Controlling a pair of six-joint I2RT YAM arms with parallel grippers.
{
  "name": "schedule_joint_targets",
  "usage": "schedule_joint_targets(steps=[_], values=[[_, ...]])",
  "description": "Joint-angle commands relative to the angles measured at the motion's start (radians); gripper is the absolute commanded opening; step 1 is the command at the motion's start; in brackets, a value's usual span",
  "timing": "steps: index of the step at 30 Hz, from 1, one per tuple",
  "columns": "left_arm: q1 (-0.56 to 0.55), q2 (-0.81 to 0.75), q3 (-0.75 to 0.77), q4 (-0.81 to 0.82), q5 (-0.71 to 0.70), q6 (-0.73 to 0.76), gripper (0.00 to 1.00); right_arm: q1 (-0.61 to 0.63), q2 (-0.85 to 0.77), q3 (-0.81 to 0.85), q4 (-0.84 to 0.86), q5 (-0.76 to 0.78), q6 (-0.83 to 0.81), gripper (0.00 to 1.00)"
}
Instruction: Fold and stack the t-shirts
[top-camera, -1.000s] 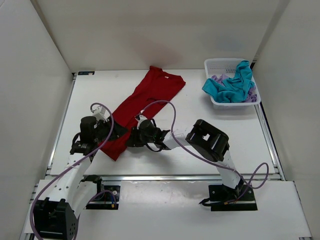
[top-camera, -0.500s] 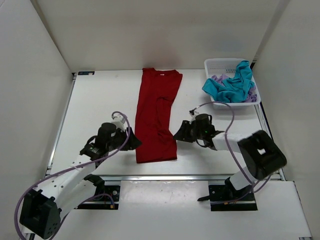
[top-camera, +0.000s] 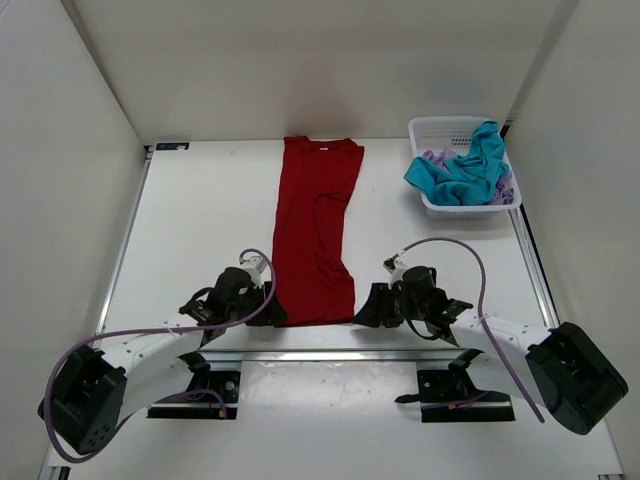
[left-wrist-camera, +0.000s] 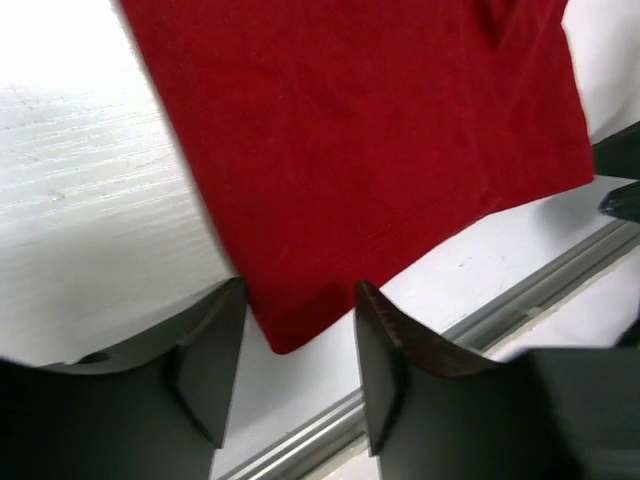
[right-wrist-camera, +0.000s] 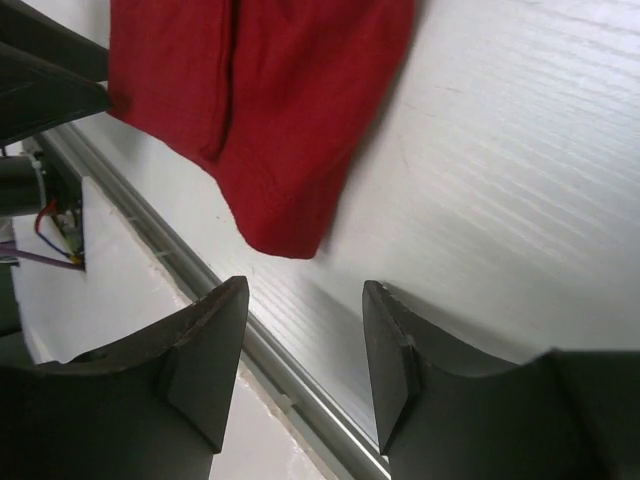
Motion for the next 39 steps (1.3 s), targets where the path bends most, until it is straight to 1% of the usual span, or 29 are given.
schedule_joint_targets(steps=[1,3,5,7,9,10,11,12,13,14,15,16,17,18,20,22,23,25,26,28,29,30,32,33,35,36,37,38,39], values=[[-0.014,0.023,-0.027,0.003,-0.029,-0.006,0.56,0.002,0.022,-0.008,0.111,-0.038,0.062,0.47],[-0.014,0.023,-0.039,0.001,-0.036,-0.009,0.54,0.001,0.048,0.001,0.134,-0.050,0.068,0.49],[-0.013,0.022,-0.041,0.008,-0.039,-0.009,0.54,0.005,0.073,0.003,0.171,-0.053,0.086,0.56],[-0.042,0.039,-0.038,0.015,-0.049,-0.018,0.55,-0.005,0.108,0.006,0.205,-0.055,0.091,0.57],[-0.056,0.054,-0.038,0.021,-0.055,-0.020,0.54,-0.010,0.160,0.007,0.232,-0.057,0.103,0.54],[-0.060,0.059,-0.038,0.023,-0.056,-0.020,0.52,-0.007,0.166,0.012,0.246,-0.043,0.113,0.43],[-0.059,0.069,-0.038,0.018,-0.052,-0.014,0.49,-0.010,0.181,0.012,0.251,-0.038,0.114,0.32],[-0.056,0.068,-0.035,0.012,-0.046,-0.015,0.43,-0.007,0.195,0.015,0.251,-0.034,0.119,0.25],[-0.056,0.059,-0.033,0.011,-0.043,-0.008,0.35,-0.002,0.191,0.015,0.243,-0.014,0.120,0.22],[-0.056,0.062,-0.032,0.000,-0.049,-0.006,0.33,0.004,0.191,0.006,0.240,-0.009,0.122,0.17],[-0.053,0.053,-0.029,-0.006,-0.050,-0.001,0.26,0.016,0.185,0.007,0.245,-0.007,0.123,0.11],[-0.051,0.045,-0.029,-0.008,-0.044,0.005,0.18,0.025,0.173,-0.002,0.229,-0.003,0.126,0.08],[-0.048,0.028,-0.029,-0.017,-0.039,0.006,0.15,0.045,0.163,-0.004,0.197,0.009,0.120,0.03],[-0.051,0.019,-0.029,-0.034,-0.036,0.012,0.08,0.060,0.146,-0.011,0.177,0.031,0.117,0.00],[-0.050,-0.027,-0.030,-0.083,0.000,0.011,0.00,0.117,0.091,-0.045,0.119,0.071,0.142,0.00],[-0.057,-0.079,-0.035,-0.141,0.016,0.009,0.00,0.180,-0.013,-0.079,0.072,0.103,0.181,0.00],[-0.077,-0.116,-0.038,-0.167,0.019,-0.003,0.00,0.235,-0.036,-0.111,0.045,0.123,0.224,0.00],[-0.105,-0.174,-0.056,-0.186,0.043,-0.046,0.00,0.310,-0.148,-0.137,0.013,0.156,0.290,0.00],[-0.119,-0.190,-0.062,-0.205,0.057,-0.066,0.00,0.356,-0.174,-0.149,-0.017,0.178,0.333,0.00],[-0.111,-0.230,-0.069,-0.236,0.086,-0.081,0.00,0.413,-0.278,-0.131,-0.085,0.212,0.379,0.00],[-0.105,-0.263,-0.067,-0.265,0.103,-0.081,0.00,0.429,-0.295,-0.120,-0.123,0.229,0.390,0.00],[-0.087,-0.295,-0.053,-0.300,0.114,-0.083,0.00,0.420,-0.343,-0.099,-0.157,0.226,0.384,0.00],[-0.056,-0.325,0.008,-0.333,0.134,-0.074,0.00,0.361,-0.381,-0.064,-0.192,0.188,0.349,0.00],[-0.033,-0.322,0.025,-0.341,0.148,-0.058,0.00,0.308,-0.389,-0.030,-0.212,0.155,0.317,0.00],[-0.021,-0.288,0.112,-0.327,0.157,-0.061,0.00,0.217,-0.363,0.031,-0.251,0.108,0.242,0.00],[-0.007,-0.253,0.156,-0.316,0.158,-0.051,0.00,0.147,-0.334,0.080,-0.272,0.076,0.175,0.00],[0.019,-0.200,0.181,-0.299,0.151,-0.044,0.00,0.074,-0.308,0.125,-0.278,0.057,0.113,0.00],[0.039,-0.170,0.232,-0.293,0.160,-0.025,0.00,0.029,-0.267,0.144,-0.282,0.016,0.076,0.00],[0.083,-0.112,0.255,-0.279,0.177,-0.005,0.00,-0.049,-0.234,0.183,-0.275,-0.013,0.027,0.00]])
